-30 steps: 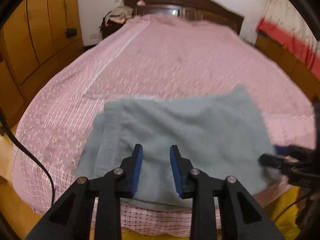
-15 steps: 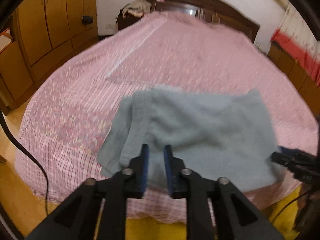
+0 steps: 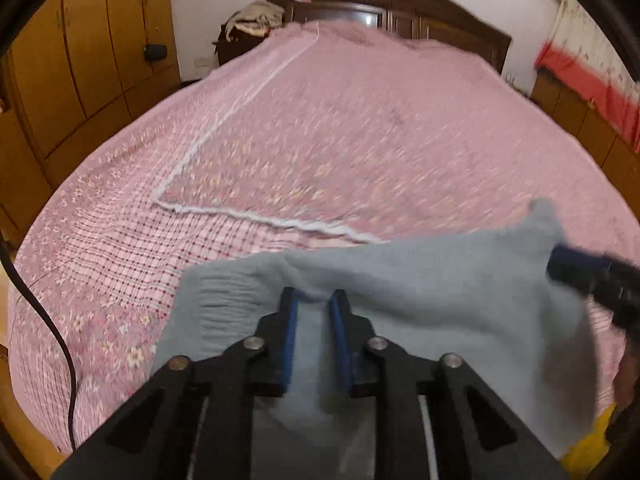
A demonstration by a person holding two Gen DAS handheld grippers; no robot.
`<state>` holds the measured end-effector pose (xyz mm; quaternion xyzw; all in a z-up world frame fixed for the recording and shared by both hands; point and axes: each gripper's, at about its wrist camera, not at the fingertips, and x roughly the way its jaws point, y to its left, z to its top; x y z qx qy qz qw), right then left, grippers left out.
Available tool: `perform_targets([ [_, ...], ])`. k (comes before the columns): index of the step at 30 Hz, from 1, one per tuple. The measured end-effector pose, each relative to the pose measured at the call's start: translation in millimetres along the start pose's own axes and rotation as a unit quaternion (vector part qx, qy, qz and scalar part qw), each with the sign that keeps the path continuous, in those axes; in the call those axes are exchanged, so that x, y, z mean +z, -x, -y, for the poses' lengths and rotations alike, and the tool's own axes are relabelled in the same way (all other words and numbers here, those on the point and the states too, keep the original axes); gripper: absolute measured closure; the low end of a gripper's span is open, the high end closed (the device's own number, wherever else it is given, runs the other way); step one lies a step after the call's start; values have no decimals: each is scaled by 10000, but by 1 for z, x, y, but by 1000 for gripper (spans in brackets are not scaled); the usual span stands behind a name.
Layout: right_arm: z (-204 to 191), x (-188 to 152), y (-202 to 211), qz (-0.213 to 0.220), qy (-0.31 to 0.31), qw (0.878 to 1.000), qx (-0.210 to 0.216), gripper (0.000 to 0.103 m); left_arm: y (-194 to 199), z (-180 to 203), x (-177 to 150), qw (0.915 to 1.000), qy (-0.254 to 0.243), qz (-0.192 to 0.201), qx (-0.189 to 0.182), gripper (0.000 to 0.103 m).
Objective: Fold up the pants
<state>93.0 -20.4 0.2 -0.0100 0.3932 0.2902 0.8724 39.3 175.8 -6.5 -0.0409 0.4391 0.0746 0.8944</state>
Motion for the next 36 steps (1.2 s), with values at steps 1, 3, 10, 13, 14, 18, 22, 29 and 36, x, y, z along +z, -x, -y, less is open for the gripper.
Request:
perform_targets([
  [1,5,2,-8,-40,50,9998,-178,61,-5,-4,-1,9999,-19,13,109,93],
  [3,16,7,-32,-207,124,9980,-577,74,-8,-13,0,9999,-19,56,83,93],
  [10,33,12,-30,-221,-332,9981,-466,83,2,-19,1,9999,113,-33,-10,92],
  [13,35,5,-9,-192,-619,9973,-355,75,22,-15,-5,9994,256,-45,-210,76],
  [14,34,2,0,-180,-709,9969,-293,68,29,-14,-9,9989,340,-9,-326,69],
  [18,32,-22,25,-228,-804,9962,-250,64,50,-8,-26,9975,360,-6,-613,67],
  [22,35,-43,35,-377,-987,9944,-76,63,43,-4,-40,9996,96,-150,-202,67],
  [29,41,-63,25,-562,-1190,9913,-54,57,42,-8,-48,9995,197,-146,-222,67],
  [36,44,-80,44,-650,-1383,9881,152,57,53,-16,-50,9986,384,-168,-333,66],
])
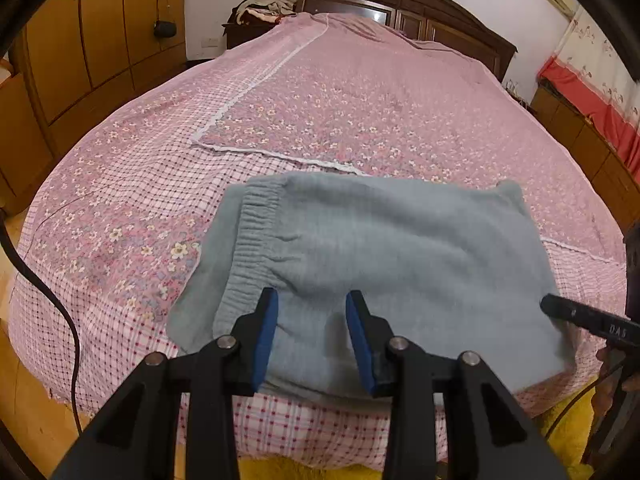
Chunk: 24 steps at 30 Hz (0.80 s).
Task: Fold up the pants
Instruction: 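Grasp the pants fabric edge with the right gripper and lift it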
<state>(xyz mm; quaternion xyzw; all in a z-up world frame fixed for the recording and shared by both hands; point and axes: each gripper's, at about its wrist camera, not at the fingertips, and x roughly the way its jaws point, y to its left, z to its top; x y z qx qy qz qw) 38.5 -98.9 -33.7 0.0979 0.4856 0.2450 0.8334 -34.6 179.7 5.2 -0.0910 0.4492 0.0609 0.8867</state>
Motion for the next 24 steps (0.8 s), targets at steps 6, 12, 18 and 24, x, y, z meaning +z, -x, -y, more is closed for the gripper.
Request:
perform_targets([
  [6,12,-20,-11,99,-226,9996,128,51,-7,5,-4,10000,-26,-22,25,58],
  [12,5,-21,-7,97,-44,9999,20,54,-8,10,-5,10000,-43,6,77,51],
  [18,-7,-17,-2,245,49,9996,154,81,-8,14,-4,9999,-34,1,151,48],
  [24,-35,-9,16,545,450,9975,57,87,-4,13,-2,9999,15,12,120,48],
])
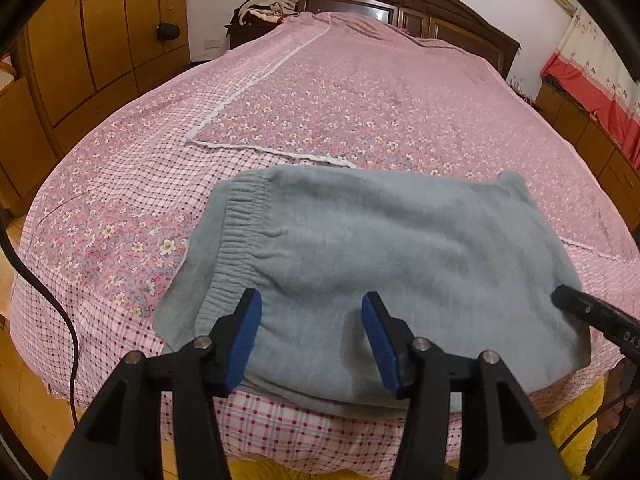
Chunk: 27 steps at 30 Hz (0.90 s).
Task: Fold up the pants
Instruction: 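Grasp the pants fabric edge with the right gripper and lift it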
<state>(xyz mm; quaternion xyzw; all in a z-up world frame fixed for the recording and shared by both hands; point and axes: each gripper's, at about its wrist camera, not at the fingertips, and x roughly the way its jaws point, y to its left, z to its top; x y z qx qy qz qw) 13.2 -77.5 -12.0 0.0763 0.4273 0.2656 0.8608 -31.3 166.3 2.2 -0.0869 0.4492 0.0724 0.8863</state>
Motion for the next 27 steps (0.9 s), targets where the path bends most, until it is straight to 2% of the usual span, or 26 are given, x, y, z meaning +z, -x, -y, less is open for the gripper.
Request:
perform_targets([
  [5,-25,17,4,169,487,9987,59,88,6,-6,3,9998,125,-20,-138,48],
  [11,-60,31,2,332,1058,9937,148,88,23,-10,6,9998,141,90,-113,48],
  [21,-133,47,-13,426,1917,9779,712,89,32,-43,16,9992,226,198,253,48],
  [27,-181,46,-46,233,2261,9683,1033,90,21,-70,15,9983,303,20,489,48],
])
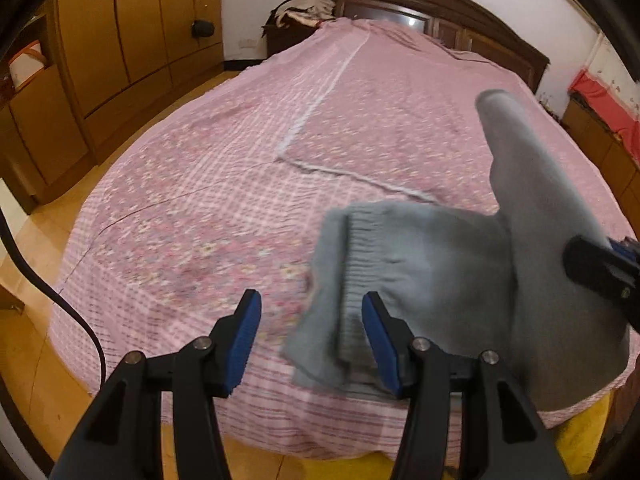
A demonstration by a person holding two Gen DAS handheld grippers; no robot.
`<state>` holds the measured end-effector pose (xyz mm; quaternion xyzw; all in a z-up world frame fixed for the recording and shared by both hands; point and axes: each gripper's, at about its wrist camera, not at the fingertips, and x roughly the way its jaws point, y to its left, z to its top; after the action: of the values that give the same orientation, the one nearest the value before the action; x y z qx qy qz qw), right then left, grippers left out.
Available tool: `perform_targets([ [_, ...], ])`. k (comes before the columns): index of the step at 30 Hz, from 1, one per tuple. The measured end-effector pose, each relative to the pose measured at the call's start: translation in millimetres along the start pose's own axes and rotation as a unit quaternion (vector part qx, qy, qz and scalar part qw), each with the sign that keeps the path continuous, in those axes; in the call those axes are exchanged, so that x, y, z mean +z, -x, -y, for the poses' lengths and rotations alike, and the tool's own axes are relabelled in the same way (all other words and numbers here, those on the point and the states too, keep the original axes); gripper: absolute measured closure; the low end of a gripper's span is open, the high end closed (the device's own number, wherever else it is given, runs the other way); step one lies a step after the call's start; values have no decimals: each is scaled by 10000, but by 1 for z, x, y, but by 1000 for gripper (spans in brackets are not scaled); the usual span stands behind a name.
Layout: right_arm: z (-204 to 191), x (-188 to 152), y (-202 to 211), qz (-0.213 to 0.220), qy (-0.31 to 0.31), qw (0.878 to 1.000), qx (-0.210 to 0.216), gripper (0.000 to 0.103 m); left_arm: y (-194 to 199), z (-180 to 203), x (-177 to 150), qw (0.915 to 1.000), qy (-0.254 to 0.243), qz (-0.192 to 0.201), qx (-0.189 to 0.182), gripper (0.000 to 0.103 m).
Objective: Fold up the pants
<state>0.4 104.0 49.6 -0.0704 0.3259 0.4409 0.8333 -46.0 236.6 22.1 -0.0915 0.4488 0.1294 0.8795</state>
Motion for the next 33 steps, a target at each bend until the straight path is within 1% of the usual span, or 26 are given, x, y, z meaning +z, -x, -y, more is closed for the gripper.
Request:
perform_targets([
  [6,-8,15,-49,-225,-407,9976,512,90,3,-28,-3,9997,116,-21,211,48],
  [11,-22,17,-82,-443,-354,9968,561,91,5,-43,-8,9993,276,-14,245,48],
  [16,-19,8,-108,-758,-397,9944,613,90,-1,-45,-10,9991,367,-83,208,48],
  [17,-18,6,-112,-812,-428,9936,664,90,-1,-45,-10,9991,368,-92,201,48],
  [18,-17,5,-114,-858,-462,9924,752,85,-1,-44,-10,9991,369,-92,197,48],
  [19,-16,3,-113,-909,-548,9906,859,83,1,-43,-10,9991,368,-76,185,48],
  [20,-15,4,-110,-899,-600,9898,932,78,5,-42,-10,9992,361,-24,155,48],
  [24,-13,7,-73,-487,-644,9908,1086,72,24,-35,-7,9993,289,185,132,48],
  [25,-12,7,-63,-376,-627,9919,1043,70,28,-33,-4,9993,275,237,124,48],
  [26,-10,6,-51,-265,-606,9932,961,66,33,-31,-2,9991,259,303,107,48],
  [28,-5,1,-34,-143,-600,9948,813,65,44,-25,3,9987,204,460,-21,48],
  [30,7,-8,-23,-174,-693,9960,528,65,51,-17,8,9983,107,544,-185,48],
  [33,20,-19,-17,-260,-814,9963,120,65,53,-1,15,9973,-94,542,-489,48],
])
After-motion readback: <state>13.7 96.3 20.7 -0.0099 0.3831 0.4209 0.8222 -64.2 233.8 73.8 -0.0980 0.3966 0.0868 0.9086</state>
